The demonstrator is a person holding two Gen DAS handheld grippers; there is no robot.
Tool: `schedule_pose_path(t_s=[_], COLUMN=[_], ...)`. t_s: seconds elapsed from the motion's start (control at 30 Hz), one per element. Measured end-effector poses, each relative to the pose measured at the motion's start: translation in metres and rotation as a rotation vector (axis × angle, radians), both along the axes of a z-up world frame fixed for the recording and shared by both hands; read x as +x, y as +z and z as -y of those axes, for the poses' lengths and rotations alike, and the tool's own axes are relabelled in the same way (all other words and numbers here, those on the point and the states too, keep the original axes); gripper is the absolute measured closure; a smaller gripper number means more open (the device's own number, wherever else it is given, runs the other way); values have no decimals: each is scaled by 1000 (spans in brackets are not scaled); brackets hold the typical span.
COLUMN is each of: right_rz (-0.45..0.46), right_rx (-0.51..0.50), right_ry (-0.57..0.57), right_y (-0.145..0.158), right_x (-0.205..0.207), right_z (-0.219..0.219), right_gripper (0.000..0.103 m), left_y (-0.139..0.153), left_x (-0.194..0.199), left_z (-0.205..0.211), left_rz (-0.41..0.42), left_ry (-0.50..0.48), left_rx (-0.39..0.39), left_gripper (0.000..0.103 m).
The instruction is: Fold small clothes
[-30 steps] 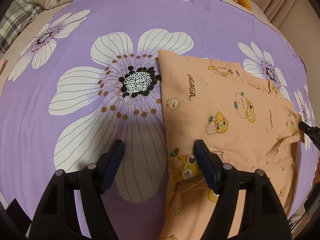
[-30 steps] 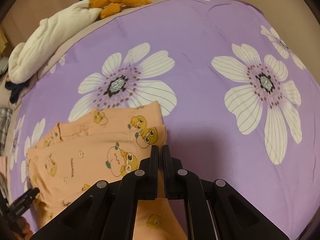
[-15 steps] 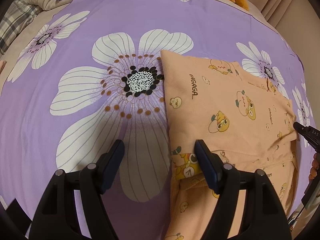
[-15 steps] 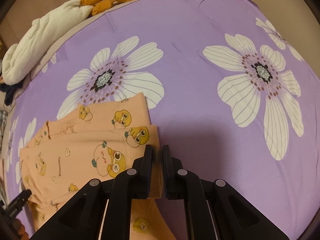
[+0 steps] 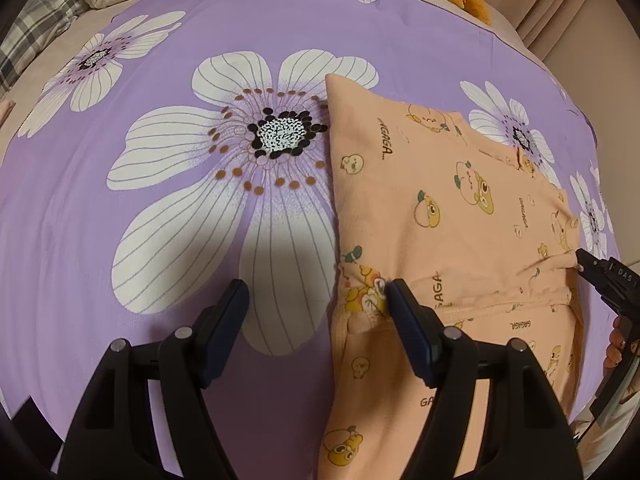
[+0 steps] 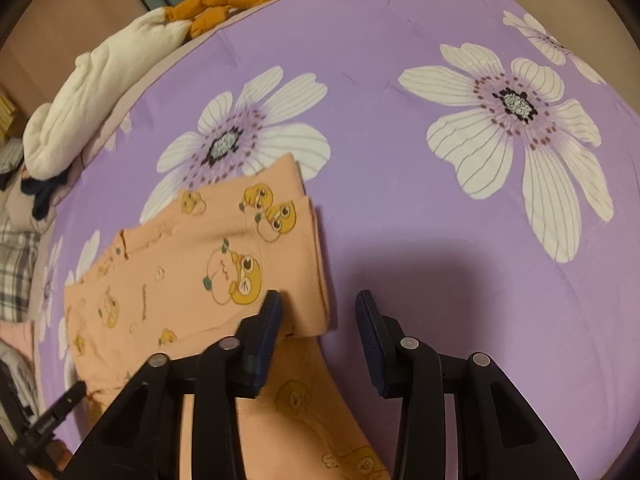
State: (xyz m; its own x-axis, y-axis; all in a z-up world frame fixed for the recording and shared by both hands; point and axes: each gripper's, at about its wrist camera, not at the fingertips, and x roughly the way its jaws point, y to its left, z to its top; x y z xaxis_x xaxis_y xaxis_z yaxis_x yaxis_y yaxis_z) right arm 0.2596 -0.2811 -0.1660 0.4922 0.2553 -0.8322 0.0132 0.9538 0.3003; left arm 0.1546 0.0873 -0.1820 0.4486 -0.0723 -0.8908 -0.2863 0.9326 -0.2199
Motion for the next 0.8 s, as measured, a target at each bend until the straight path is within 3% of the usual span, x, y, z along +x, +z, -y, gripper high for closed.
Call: schedule_pose_path(t_s=[0.03, 0.1, 0.2, 0.47, 0.8], right_rz=[2, 8, 27, 106, 26], right_rx=[-6, -14, -37, -56, -40], right_ry=[-1, 10, 21, 42, 20], right_y=[-1, 0, 4, 28, -5], right_x=[0, -1, -5, -21, -14], right_z=[-1, -5, -9, -8, -3], right_gripper=[64, 83, 98, 98, 98], left_y=[0, 0, -1, -2, -2], left_x=[0, 1, 0, 0, 0], left_z=[0, -1, -1, -3, -3], left_rz=[-1, -3, -2, -9, -11], left_ry=[1, 5, 5, 7, 11], left_rx=[-1, -5, -5, -8, -11], left_gripper=[30, 30, 30, 29, 29])
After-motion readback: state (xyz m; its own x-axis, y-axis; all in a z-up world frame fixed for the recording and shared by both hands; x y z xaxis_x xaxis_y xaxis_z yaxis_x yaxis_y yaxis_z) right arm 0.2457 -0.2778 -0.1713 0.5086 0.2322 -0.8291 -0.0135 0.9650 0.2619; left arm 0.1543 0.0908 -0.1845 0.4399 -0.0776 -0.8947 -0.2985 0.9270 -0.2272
